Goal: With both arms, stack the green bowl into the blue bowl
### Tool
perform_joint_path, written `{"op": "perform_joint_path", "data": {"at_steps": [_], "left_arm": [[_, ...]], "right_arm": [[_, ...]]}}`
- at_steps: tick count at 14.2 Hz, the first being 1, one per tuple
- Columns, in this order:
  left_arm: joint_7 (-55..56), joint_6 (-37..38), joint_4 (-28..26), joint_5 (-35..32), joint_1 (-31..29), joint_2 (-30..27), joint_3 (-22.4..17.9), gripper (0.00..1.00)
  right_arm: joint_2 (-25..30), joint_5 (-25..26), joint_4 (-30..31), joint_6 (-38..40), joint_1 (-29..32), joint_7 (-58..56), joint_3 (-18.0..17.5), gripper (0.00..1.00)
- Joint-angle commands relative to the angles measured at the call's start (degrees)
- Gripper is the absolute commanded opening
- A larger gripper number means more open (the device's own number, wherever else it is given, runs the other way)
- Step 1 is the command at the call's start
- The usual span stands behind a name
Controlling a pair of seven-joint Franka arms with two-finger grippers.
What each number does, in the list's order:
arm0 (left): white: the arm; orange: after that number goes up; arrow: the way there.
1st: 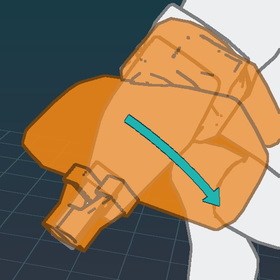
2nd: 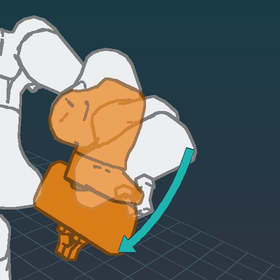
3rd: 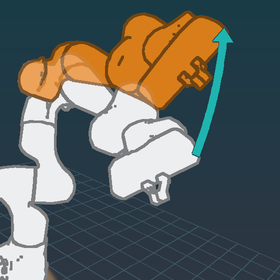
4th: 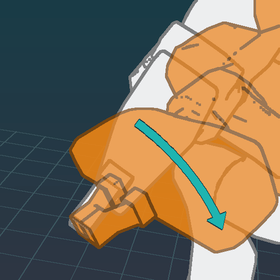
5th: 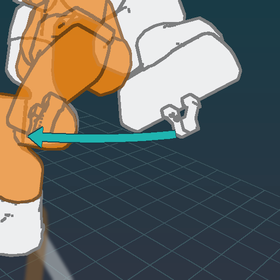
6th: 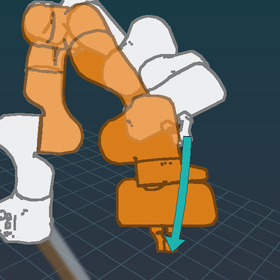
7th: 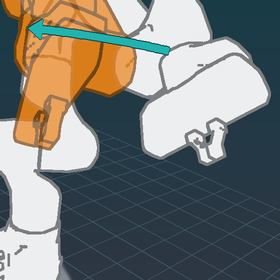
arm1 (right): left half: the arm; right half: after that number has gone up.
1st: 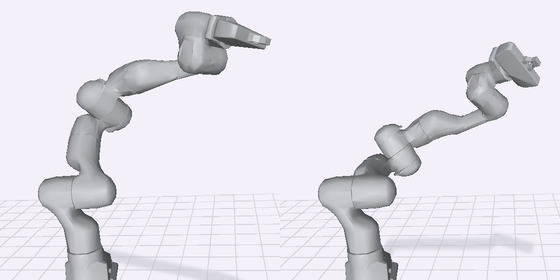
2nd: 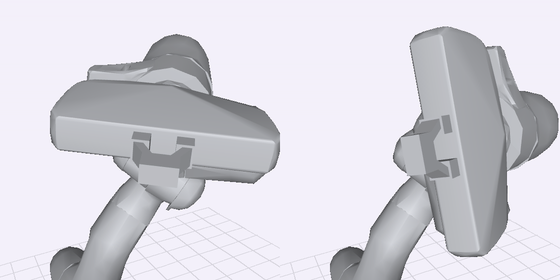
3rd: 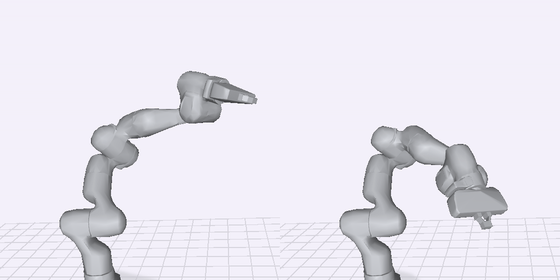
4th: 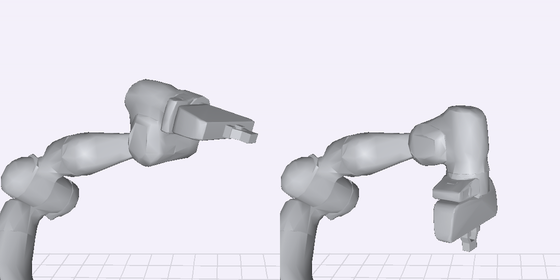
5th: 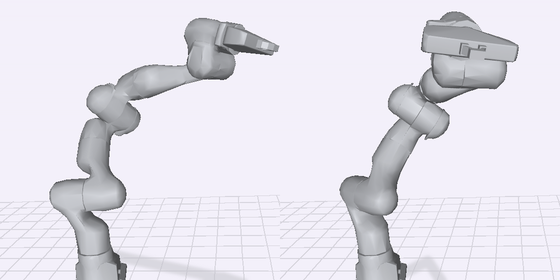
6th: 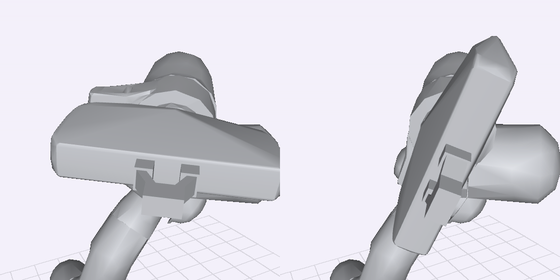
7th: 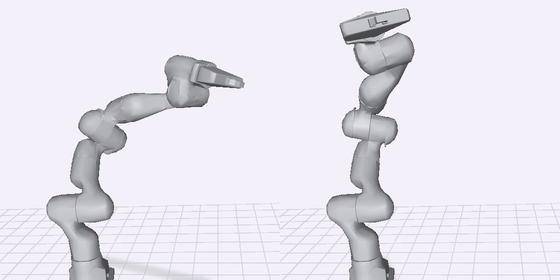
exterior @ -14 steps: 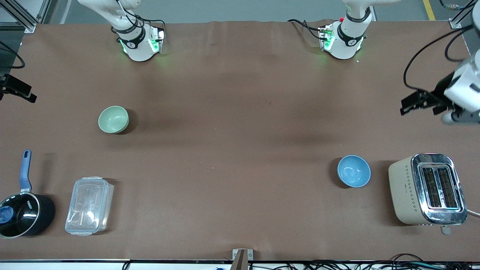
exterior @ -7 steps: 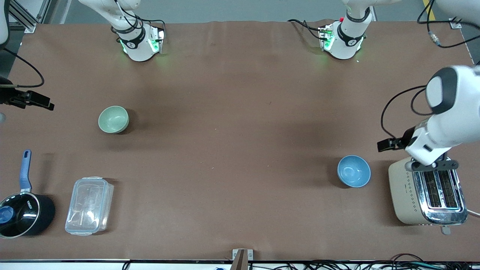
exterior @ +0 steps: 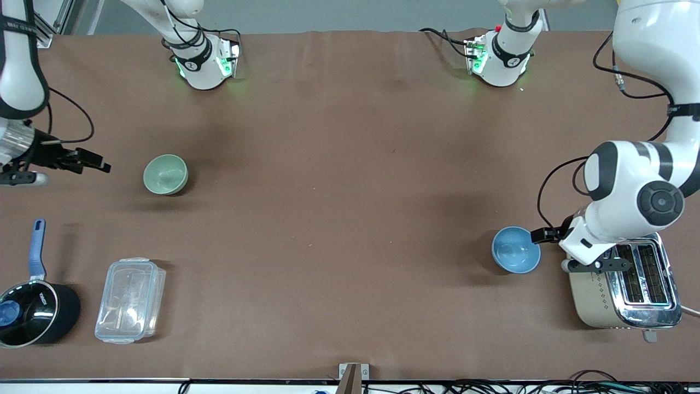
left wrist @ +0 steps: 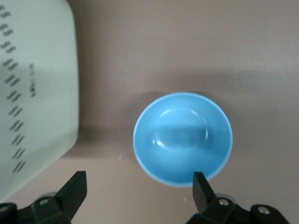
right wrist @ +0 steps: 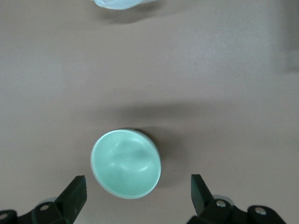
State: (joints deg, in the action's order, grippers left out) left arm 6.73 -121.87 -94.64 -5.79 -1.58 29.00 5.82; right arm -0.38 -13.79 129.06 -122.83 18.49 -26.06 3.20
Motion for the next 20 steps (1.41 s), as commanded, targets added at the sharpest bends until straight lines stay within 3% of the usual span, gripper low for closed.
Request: {"op": "perform_joint_path", "data": {"at_steps": [1,6,7,8,9,11,12,14,16,20], "left_arm": [[-0.13,-4.94,0.51,-1.33,-0.88,3.68,0.16,0.96],[-0.49,-7.06,0.86,-1.42,-1.49,8.17,-0.02,0.73],[-0.49,-7.24,0.86,-1.42,-1.32,8.44,-0.02,0.62],[-0.49,-7.24,0.86,-1.42,-1.23,8.61,-0.02,0.39],[-0.49,-7.24,0.86,-1.42,-1.14,8.88,0.07,0.24],[-0.14,-7.32,1.30,-1.24,-1.05,9.75,0.07,0.08],[0.47,-7.32,1.91,-1.15,-0.88,9.93,0.07,0.04],[0.66,-7.32,3.40,-0.80,-0.35,10.20,0.16,0.00],[0.57,-7.24,4.02,-0.54,0.00,9.93,1.03,0.00],[3.98,-6.62,5.17,-0.54,0.44,9.14,8.05,0.00]], "right_arm": [[-0.75,-5.26,8.21,-9.33,0.32,-4.16,-0.92,0.97],[-10.14,-20.27,11.13,-15.86,1.11,-23.99,-0.92,0.93],[-12.69,-26.32,11.04,-16.21,1.55,-30.74,-0.92,0.92],[-14.71,-32.30,11.04,-16.21,1.73,-37.33,-0.83,0.90],[-15.52,-38.01,11.13,-15.87,2.16,-44.79,-0.83,0.82],[-17.01,-42.36,10.95,-15.69,3.30,-52.92,-0.83,0.40],[-17.10,-43.51,10.95,-15.51,3.48,-53.21,-0.83,0.21],[-17.11,-43.61,10.86,-15.42,3.31,-53.13,-0.92,0.05],[-16.93,-43.61,10.77,-15.16,3.31,-53.04,-0.92,0.01],[-13.08,-43.52,10.86,-13.58,1.82,-47.71,-1.09,0.00]]}}
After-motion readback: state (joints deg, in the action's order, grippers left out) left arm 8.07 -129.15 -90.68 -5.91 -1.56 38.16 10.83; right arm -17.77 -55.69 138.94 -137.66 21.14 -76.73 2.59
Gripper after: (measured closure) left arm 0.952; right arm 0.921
